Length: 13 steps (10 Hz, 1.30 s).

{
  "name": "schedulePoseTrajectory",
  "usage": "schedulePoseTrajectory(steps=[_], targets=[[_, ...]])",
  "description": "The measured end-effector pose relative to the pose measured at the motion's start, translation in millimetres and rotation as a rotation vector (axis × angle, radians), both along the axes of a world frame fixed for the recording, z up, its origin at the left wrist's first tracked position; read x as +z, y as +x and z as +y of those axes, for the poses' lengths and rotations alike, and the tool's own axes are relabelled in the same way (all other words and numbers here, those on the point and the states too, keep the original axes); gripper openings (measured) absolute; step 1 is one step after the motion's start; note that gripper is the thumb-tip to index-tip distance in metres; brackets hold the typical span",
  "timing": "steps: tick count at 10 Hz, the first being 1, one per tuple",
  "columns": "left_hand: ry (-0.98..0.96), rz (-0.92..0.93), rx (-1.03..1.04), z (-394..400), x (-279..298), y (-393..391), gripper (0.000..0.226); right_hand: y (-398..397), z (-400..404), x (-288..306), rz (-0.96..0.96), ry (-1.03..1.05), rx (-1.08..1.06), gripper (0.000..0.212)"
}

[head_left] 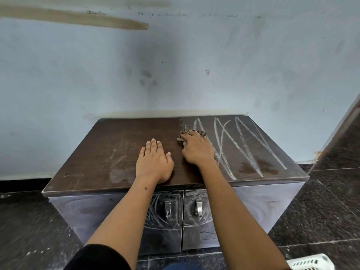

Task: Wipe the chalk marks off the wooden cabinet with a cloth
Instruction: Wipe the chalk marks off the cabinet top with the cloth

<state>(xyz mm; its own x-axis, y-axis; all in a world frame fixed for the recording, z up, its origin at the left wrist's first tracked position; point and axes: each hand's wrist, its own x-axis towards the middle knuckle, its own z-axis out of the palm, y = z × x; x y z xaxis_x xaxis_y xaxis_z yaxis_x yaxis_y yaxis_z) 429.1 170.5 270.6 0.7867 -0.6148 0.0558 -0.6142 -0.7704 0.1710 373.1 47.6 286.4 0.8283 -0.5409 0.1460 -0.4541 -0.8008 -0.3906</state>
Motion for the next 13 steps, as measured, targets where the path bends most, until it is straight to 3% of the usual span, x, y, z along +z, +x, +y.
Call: schedulePoseTrajectory(steps=[1, 3, 6, 9, 12, 13], targets=[[-0.001, 0.000, 0.000, 1.0, 0.5, 0.1, 0.059, 3.7, 1.9, 0.5, -0.010, -0.030, 0.000, 0.047], [-0.013, -0.014, 0.002, 0.6, -2.1, 0.1, 0.059, -65.1, 42.6, -16.0, -0.118, -0.099, -0.035, 0.045], [-0.009, 0.001, -0.005, 1.3, 0.7, -1.0, 0.059, 0.9, 3.0, 2.5, -0.035, -0.018, 0.009, 0.050], [-0.017, -0.013, -0.001, 0.4, -1.2, 0.4, 0.059, -56.5, 41.9, -14.4, -0.092, -0.071, -0.051, 0.050], [-0.013, 0.003, 0.002, 0.5, -0.2, -0.1, 0.059, 4.5, -5.0, -0.7, -0.024, -0.062, -0.013, 0.047], [-0.014, 0.006, 0.001, 1.0, 0.3, -0.1, 0.059, -7.1, 0.7, -4.9, -0.030, -0.086, 0.013, 0.047]])
